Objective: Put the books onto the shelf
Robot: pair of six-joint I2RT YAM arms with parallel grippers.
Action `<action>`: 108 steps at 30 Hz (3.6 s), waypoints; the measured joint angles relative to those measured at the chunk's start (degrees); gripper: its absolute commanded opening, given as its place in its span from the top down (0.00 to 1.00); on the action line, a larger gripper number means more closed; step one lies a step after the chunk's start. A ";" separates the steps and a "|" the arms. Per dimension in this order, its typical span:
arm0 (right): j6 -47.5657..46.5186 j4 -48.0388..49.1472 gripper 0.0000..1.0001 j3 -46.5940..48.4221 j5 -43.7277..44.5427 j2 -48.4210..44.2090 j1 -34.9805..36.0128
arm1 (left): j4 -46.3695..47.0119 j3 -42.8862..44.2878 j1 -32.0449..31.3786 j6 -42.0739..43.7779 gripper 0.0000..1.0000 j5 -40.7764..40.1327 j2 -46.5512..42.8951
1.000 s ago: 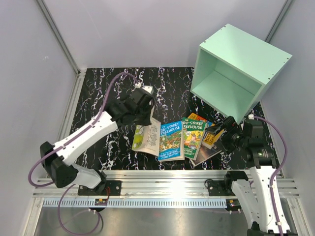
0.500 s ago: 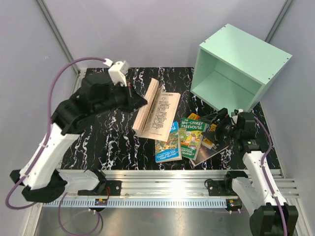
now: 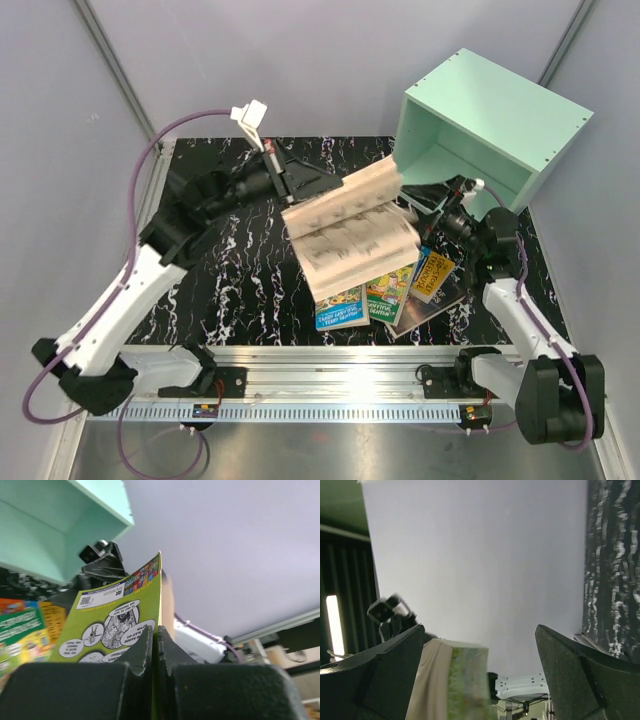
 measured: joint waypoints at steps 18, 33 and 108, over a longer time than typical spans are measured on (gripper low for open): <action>0.94 4.68 0.00 -2.05 2.43 0.76 7.17 | 13.11 -20.02 -1.75 -3.89 1.00 1.01 7.52; -44.44 -59.78 0.00 29.24 10.05 7.61 16.41 | -28.39 -24.70 7.56 6.49 0.01 -26.29 -14.05; -41.68 -52.04 1.00 49.77 0.79 52.19 42.40 | -33.70 -43.19 19.23 -0.17 0.04 -28.92 -18.12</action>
